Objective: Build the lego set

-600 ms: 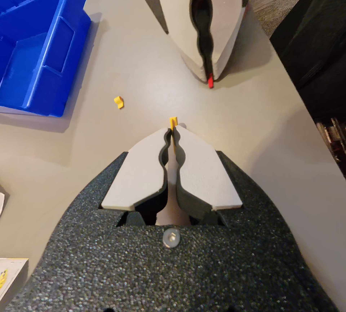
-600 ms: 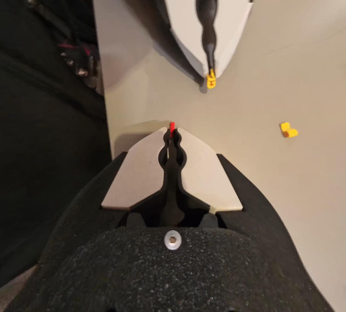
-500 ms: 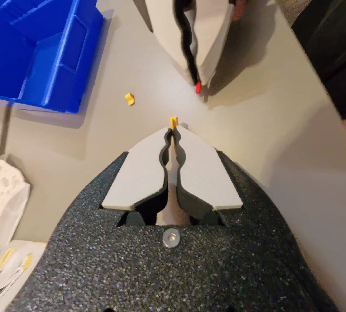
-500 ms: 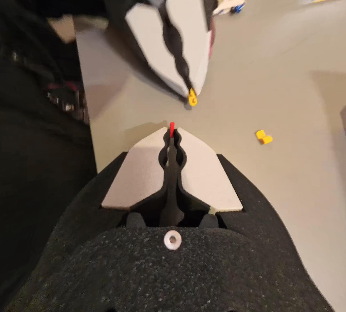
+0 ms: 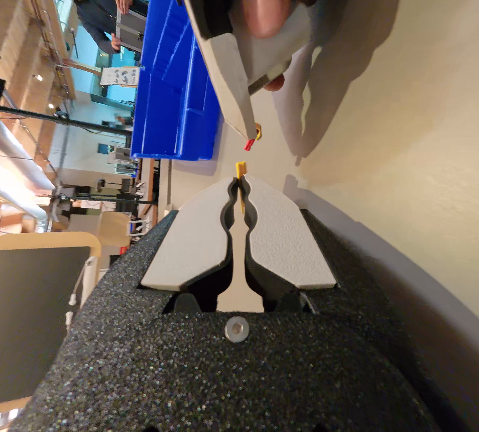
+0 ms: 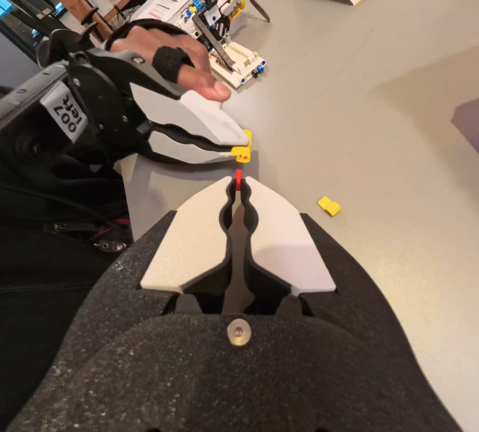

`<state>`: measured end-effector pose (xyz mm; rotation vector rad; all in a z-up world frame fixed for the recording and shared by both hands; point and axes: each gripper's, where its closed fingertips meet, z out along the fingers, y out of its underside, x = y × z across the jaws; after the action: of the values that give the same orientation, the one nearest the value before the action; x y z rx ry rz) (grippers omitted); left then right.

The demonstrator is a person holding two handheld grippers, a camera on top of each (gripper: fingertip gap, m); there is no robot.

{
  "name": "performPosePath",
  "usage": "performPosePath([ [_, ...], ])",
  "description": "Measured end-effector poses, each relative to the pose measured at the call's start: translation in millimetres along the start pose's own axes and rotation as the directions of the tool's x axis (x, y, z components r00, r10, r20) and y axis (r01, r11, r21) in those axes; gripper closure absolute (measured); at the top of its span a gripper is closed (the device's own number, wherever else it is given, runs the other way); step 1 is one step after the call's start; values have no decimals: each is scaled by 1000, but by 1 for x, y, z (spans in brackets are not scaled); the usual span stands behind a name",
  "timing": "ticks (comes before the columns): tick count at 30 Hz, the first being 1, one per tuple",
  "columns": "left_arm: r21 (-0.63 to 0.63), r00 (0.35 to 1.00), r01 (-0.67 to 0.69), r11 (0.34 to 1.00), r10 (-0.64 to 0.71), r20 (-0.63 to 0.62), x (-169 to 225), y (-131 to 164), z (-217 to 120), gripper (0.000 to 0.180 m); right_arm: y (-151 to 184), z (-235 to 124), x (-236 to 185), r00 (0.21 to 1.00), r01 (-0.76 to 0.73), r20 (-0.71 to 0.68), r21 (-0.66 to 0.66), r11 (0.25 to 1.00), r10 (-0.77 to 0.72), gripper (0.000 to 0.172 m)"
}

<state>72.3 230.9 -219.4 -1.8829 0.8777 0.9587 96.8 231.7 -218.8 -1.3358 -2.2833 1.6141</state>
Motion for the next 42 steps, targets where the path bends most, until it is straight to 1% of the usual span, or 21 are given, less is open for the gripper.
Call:
performPosePath([
  [4, 5, 994, -105, 994, 105, 37, 0, -6, 1, 179, 1, 1, 0, 1000, -6, 8, -10, 1000, 7, 169],
  [8, -32, 973, -215, 976, 217, 74, 1, -6, 2, 179, 1, 1, 2, 999, -37, 15, -17, 999, 38, 169],
  [12, -52, 953, -286, 957, 289, 91, 4, -4, 1, 179, 3, 3, 2, 998, -58, 30, -34, 998, 59, 169],
  [17, -42, 934, -330, 943, 332, 131, 2, -9, -2, 179, 4, 3, -1, 994, -80, 69, -47, 996, 83, 169],
  [22, -14, 913, -372, 928, 369, 176, 1, -14, -9, 179, 4, 2, -10, 975, -140, 163, -74, 987, 150, 169],
  [27, 3, 878, -426, 904, 413, 241, -5, -19, -15, 179, 0, 0, -19, 924, -246, 277, -94, 965, 263, 169],
  [29, 12, 868, -448, 894, 431, 247, -6, -21, -16, 179, -2, -1, -20, 900, -288, 309, -107, 952, 307, 169],
  [32, 13, 858, -467, 884, 450, 250, -5, -20, -15, 179, -2, 0, -19, 881, -321, 323, -130, 938, 346, 169],
  [42, 0, 854, -477, 879, 463, 238, -3, -15, -14, 179, -1, 6, -14, 888, -338, 283, -130, 932, 361, 169],
])
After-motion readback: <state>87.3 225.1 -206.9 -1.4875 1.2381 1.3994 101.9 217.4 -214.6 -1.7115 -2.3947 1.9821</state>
